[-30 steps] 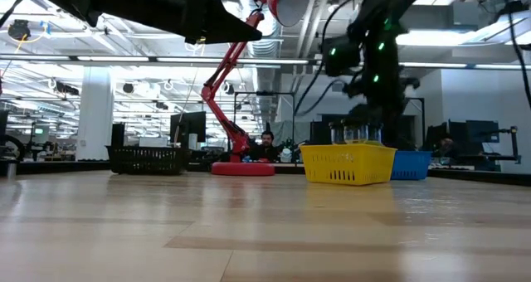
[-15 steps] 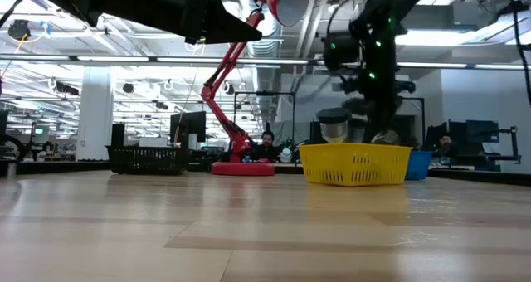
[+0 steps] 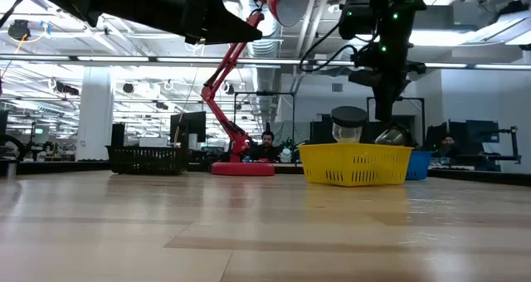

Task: Pick & Place Office items
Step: Put the black digital clock into the blue bin, then adjust the green hourglass

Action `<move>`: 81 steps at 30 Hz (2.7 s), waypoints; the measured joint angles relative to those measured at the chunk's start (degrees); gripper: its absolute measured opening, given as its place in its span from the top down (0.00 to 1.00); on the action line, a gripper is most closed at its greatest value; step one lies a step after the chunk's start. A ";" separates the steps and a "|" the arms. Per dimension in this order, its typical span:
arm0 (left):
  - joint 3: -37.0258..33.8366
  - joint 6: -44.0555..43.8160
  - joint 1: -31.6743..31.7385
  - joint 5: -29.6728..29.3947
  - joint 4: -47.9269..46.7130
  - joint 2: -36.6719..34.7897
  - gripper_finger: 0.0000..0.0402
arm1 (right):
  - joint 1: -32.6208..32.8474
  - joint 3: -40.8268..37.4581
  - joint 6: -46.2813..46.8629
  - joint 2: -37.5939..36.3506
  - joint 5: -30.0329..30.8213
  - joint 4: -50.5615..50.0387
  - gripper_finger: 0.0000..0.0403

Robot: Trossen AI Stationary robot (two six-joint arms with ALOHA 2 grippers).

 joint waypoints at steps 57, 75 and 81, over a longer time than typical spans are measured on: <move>0.00 -0.71 1.29 0.06 0.01 0.02 0.41 | -0.28 0.11 -6.42 15.76 0.09 -6.67 0.52; 0.00 -0.92 3.80 0.00 0.03 0.02 0.41 | 10.14 -0.63 -1.44 -10.45 -4.91 -9.42 0.58; 0.00 -0.92 3.80 0.15 0.06 0.02 0.41 | 15.18 -9.16 -1.23 -16.33 -13.67 0.20 0.60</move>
